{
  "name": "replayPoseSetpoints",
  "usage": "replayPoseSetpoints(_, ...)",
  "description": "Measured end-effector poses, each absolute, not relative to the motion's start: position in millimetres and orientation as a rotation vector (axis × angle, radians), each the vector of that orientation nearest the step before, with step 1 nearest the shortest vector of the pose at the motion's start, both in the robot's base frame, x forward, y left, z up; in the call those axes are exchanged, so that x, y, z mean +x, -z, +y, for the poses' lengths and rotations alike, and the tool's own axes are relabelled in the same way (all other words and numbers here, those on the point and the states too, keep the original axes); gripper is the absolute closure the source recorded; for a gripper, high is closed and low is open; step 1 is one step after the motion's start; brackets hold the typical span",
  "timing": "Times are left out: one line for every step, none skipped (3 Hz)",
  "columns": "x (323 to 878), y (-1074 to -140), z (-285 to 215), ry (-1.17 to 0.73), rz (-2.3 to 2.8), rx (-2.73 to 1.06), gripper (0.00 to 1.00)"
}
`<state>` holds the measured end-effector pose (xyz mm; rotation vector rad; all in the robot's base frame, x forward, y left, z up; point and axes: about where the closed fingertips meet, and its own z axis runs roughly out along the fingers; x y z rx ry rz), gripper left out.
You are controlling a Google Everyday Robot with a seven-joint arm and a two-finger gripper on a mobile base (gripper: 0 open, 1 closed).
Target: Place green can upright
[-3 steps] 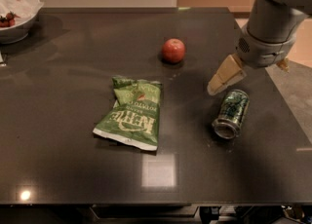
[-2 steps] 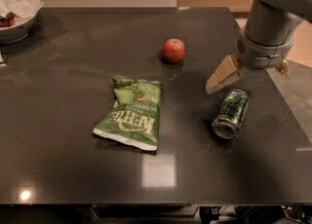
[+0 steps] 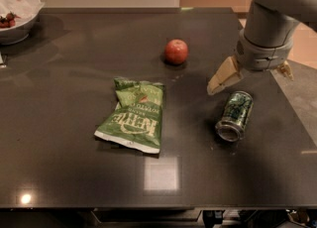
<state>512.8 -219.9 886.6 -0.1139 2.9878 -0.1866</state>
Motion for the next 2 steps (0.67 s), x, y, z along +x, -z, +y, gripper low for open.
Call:
replayPoseSetpoints(512.0,-878.7,-215.2,0.232,3.021,-0.017,0.00)
replayPoseSetpoints(511.8,-874.8,-212.4,0.250,3.033,0.052,0.00)
